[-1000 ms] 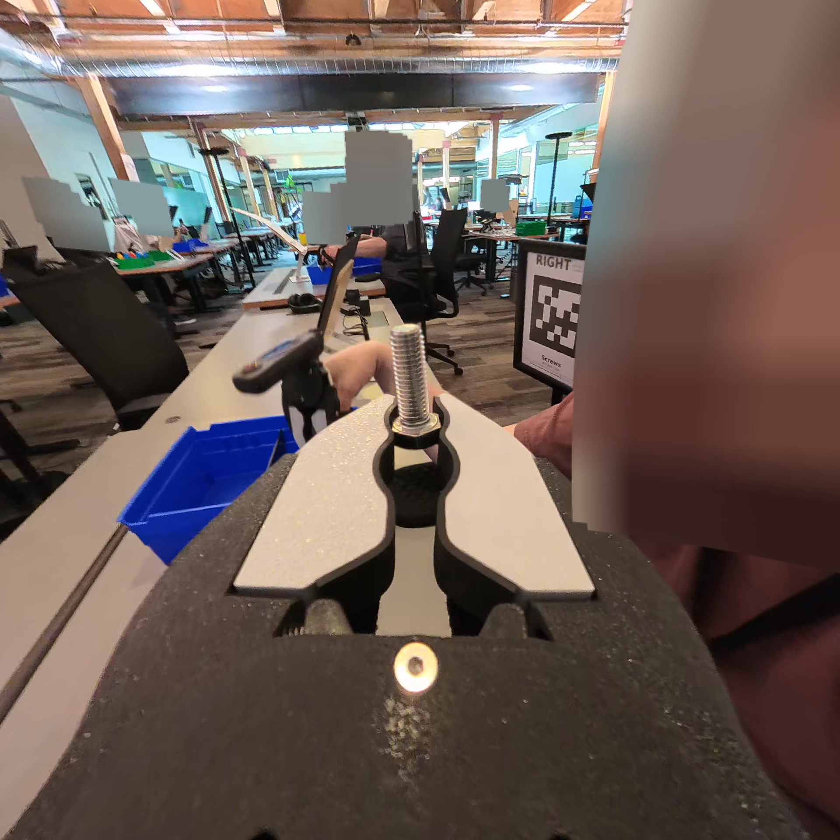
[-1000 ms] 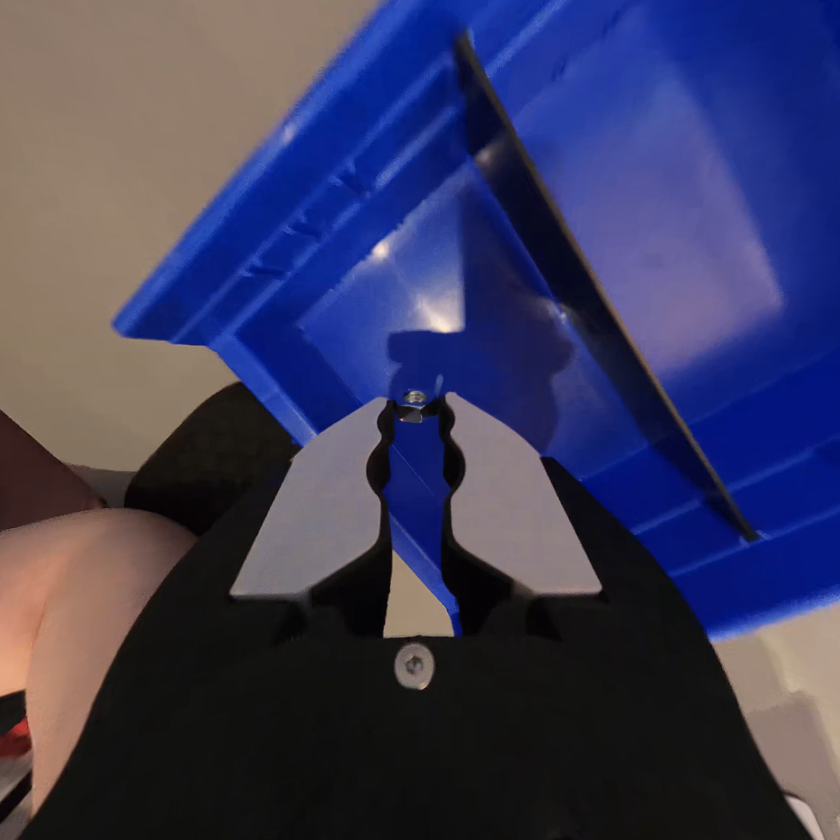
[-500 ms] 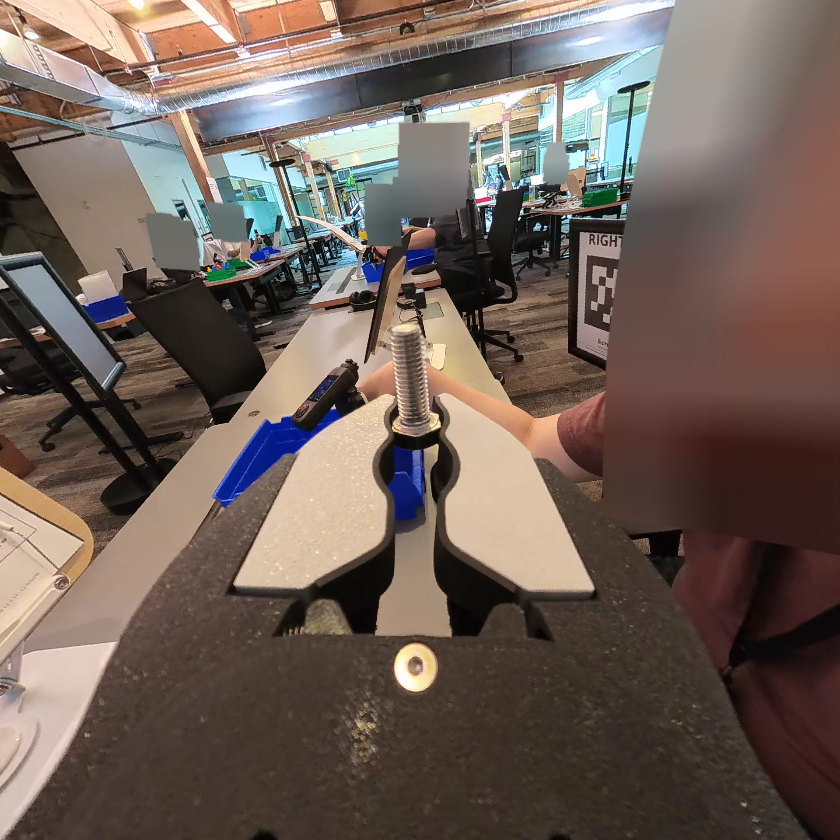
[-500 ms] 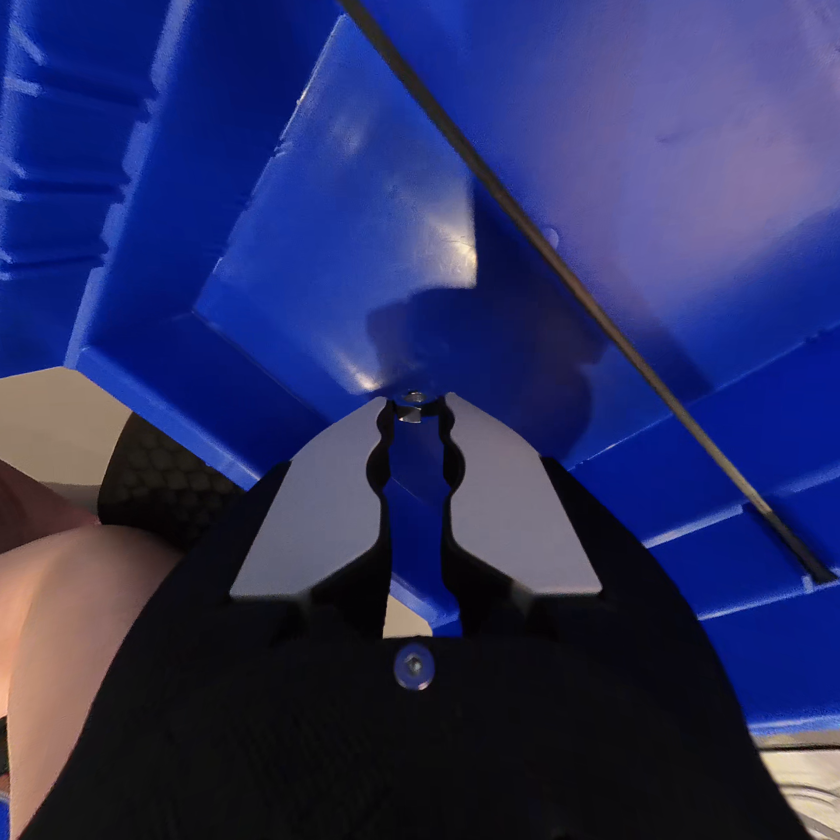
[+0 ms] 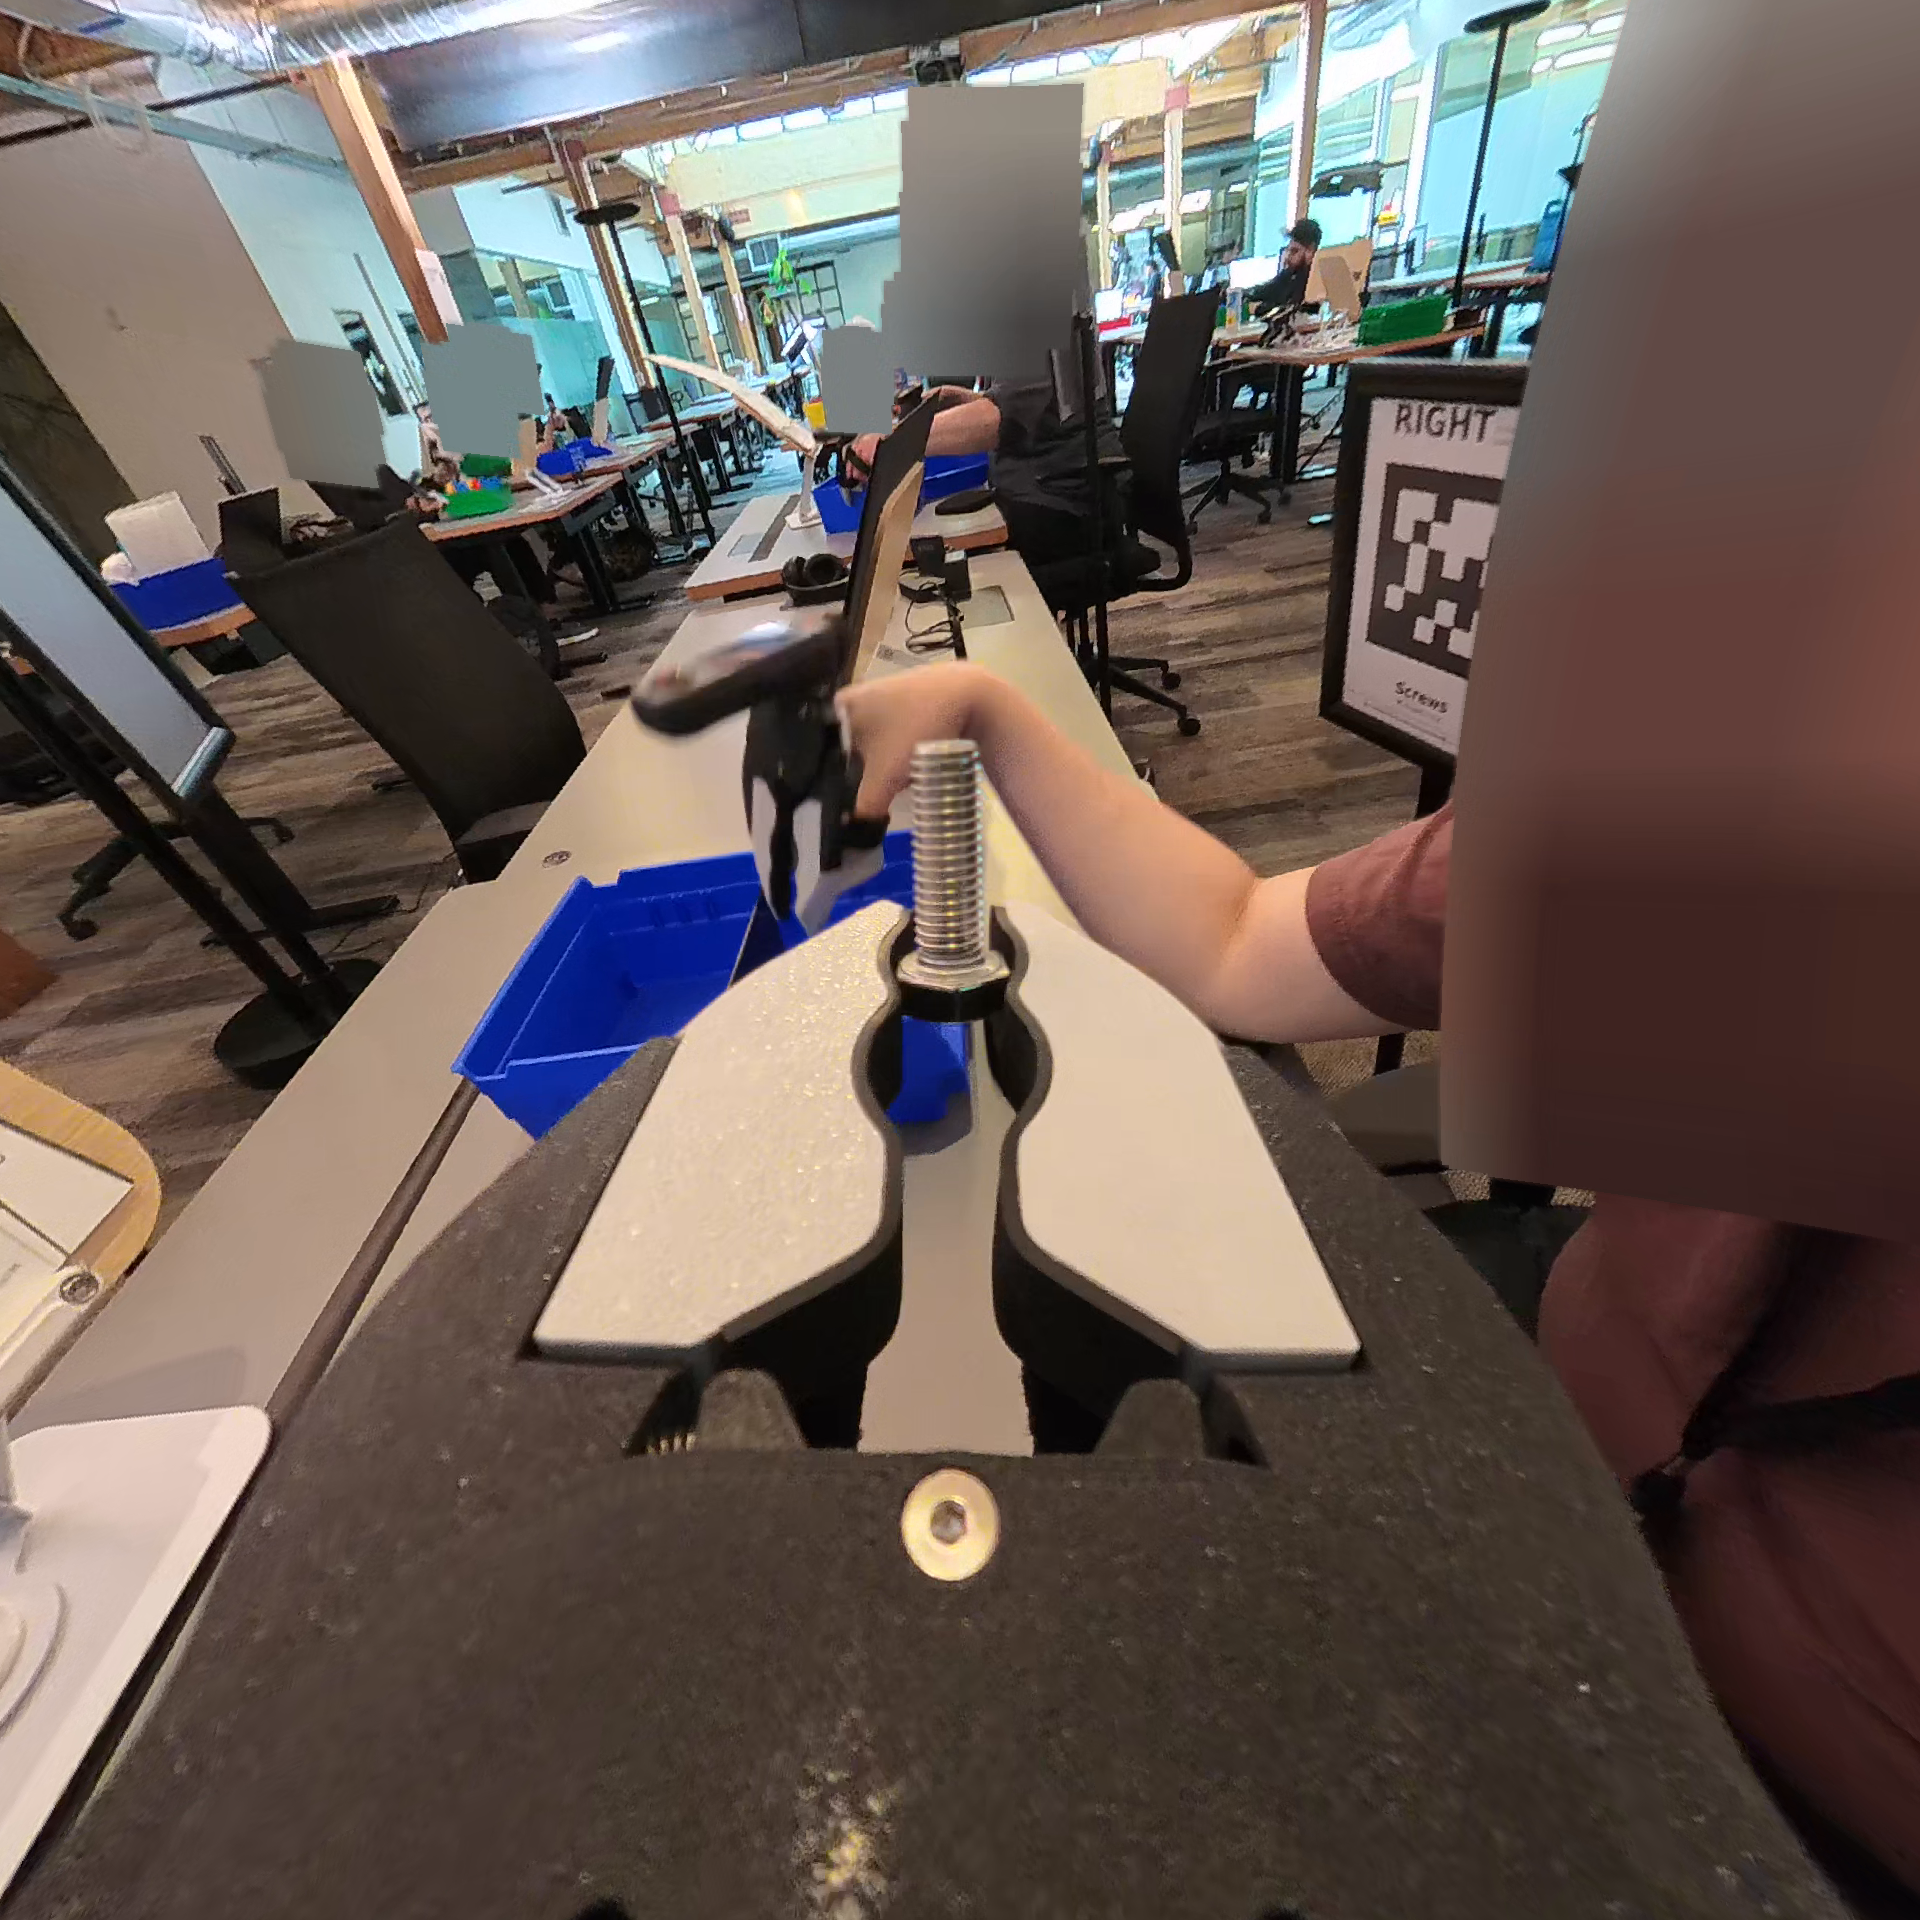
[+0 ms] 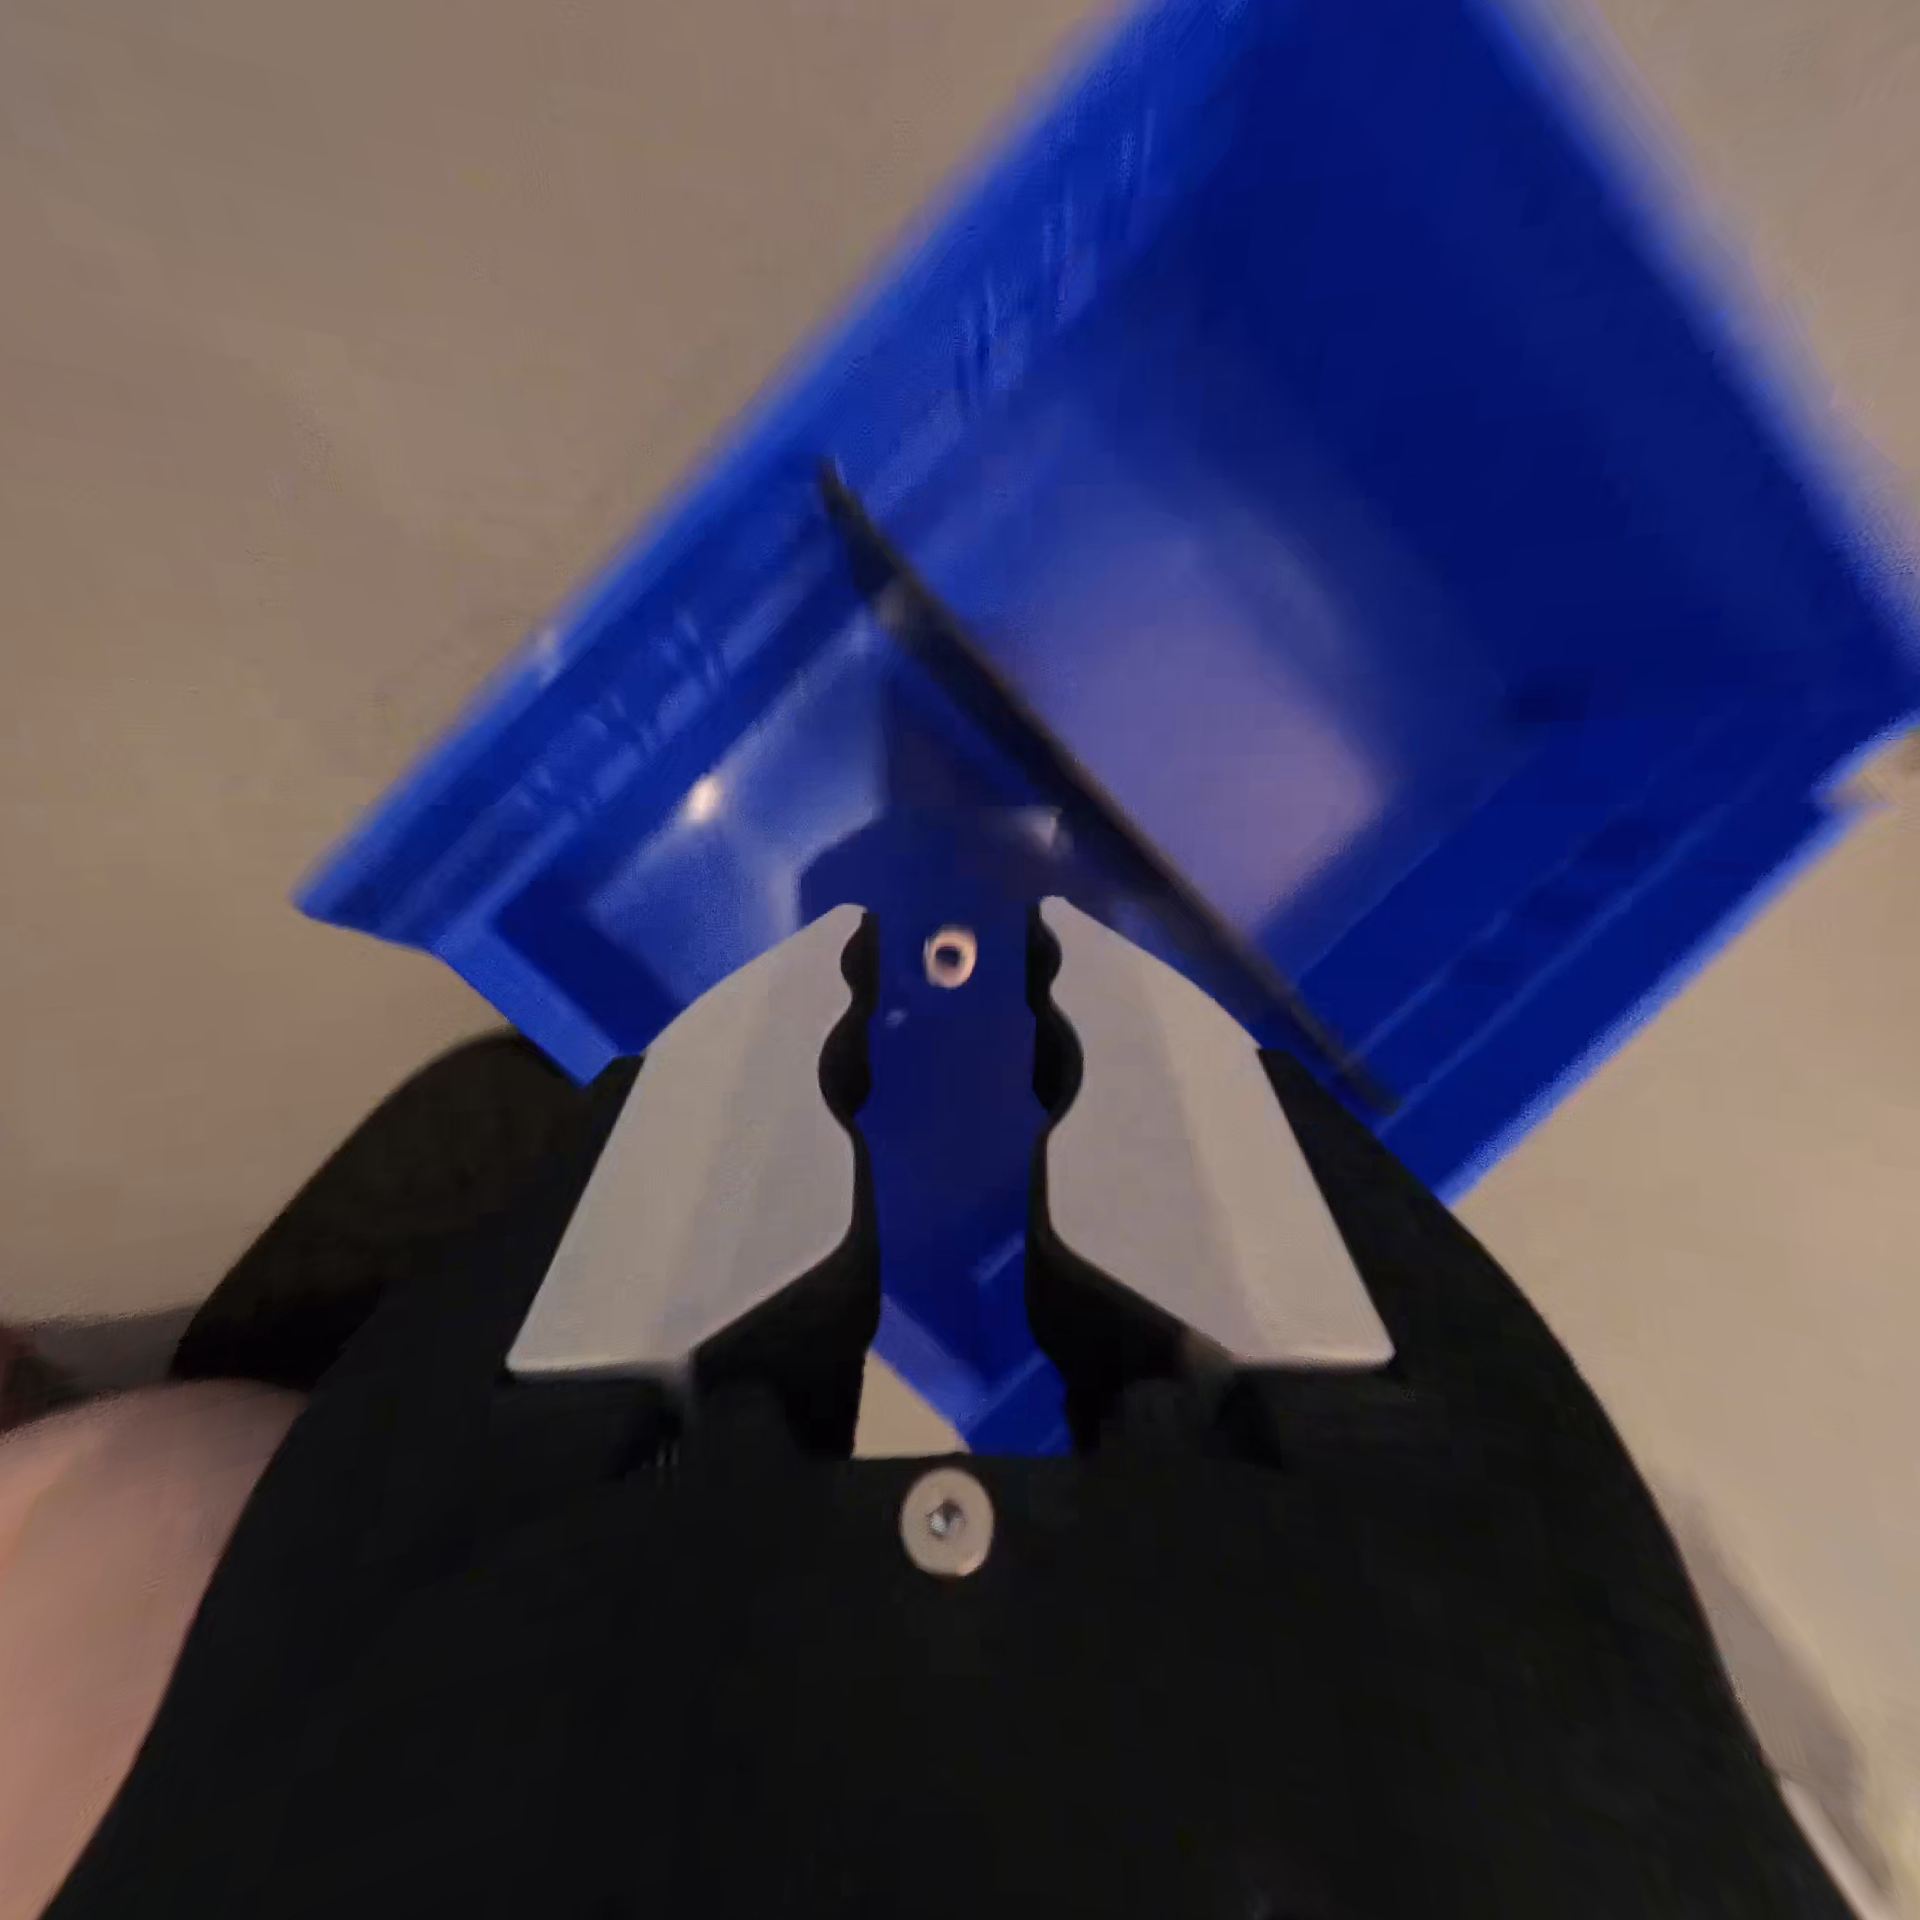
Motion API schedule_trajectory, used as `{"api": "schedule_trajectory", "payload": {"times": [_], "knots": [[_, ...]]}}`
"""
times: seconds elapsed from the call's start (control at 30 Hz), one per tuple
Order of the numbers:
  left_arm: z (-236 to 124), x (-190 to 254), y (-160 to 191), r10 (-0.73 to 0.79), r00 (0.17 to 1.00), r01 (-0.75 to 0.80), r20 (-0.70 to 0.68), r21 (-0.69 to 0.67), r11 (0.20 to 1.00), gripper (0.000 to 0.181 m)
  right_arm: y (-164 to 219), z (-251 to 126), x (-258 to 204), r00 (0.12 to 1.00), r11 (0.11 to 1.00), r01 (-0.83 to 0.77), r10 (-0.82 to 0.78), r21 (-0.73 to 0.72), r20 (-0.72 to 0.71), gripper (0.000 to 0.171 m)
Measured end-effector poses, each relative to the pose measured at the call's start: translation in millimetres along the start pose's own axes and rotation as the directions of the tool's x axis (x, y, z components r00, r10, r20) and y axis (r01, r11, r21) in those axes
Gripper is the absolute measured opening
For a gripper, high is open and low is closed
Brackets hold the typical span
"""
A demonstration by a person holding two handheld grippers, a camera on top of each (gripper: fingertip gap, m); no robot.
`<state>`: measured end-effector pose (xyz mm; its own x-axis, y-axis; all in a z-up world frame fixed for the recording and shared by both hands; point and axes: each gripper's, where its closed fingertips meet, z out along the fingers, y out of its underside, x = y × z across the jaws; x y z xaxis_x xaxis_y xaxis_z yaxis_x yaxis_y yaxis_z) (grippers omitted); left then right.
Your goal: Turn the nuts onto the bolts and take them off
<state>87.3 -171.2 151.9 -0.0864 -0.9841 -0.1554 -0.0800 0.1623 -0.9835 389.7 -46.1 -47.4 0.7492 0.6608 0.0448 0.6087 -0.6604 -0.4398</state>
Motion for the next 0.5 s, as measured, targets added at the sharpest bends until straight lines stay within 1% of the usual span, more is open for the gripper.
{"api": "schedule_trajectory", "payload": {"times": [0.03,0.07,0.1,0.13,0.2,0.27,0.3,0.33,0.37,0.43,0.5], "knots": [[3.7,-2.1,3.5,0.0,1.0,0.0,0.008,-0.014,1.0,0.013,-22.6,-16.8,-3.7,0.997,0.992,0.06,-0.054,0.11,-0.054,0.029],[7.8,-4.6,7.3,0.001,1.0,-0.001,0.018,-0.027,1.0,0.013,-49.0,-35.5,-10.3,0.989,0.963,0.121,-0.098,0.239,-0.107,0.029],[12.3,-7.7,10.7,0.004,0.999,-0.003,0.033,-0.037,0.999,0.013,-77.0,-56.0,-23.5,0.982,0.908,0.178,-0.138,0.379,-0.132,0.029],[16.8,-11.6,13.4,0.008,0.999,-0.006,0.053,-0.041,0.999,0.013,-104.3,-77.9,-43.2,0.975,0.824,0.221,-0.18,0.522,-0.129,0.029],[25.8,-20.3,18.2,0.014,0.995,-0.01,0.097,-0.039,0.999,0.013,-149.4,-124.2,-94.0,0.957,0.59,0.23,-0.283,0.774,-0.068,0.029],[33.9,-25.5,22.4,-0.002,0.994,0.006,0.112,-0.028,1.0,0.013,-173.9,-165.0,-149.2,0.905,0.353,0.125,-0.423,0.927,0.039,0.028],[37.1,-27.4,24.3,-0.015,0.993,0.017,0.115,-0.022,1.0,0.013,-179.9,-179.4,-172.6,0.868,0.268,0.05,-0.488,0.962,0.091,0.028],[39.6,-29.3,26.0,-0.026,0.993,0.028,0.117,-0.016,0.999,0.012,-183.4,-187.7,-192.5,0.827,0.22,-0.018,-0.545,0.975,0.138,0.027],[41.2,-30.7,27.3,-0.036,0.992,0.038,0.117,-0.012,0.999,0.013,-186.2,-190.0,-208.8,0.789,0.207,-0.07,-0.587,0.976,0.181,0.027],[42.1,-33.2,28.3,-0.052,0.991,0.053,0.121,-0.003,0.999,0.012,-188.7,-183.5,-234.9,0.719,0.234,-0.105,-0.654,0.967,0.236,0.027],[40.9,-34.6,25.4,-0.065,0.99,0.063,0.122,0.023,0.998,0.012,-192.5,-171.6,-248.7,0.701,0.241,-0.077,-0.677,0.967,0.224,0.027]]}}
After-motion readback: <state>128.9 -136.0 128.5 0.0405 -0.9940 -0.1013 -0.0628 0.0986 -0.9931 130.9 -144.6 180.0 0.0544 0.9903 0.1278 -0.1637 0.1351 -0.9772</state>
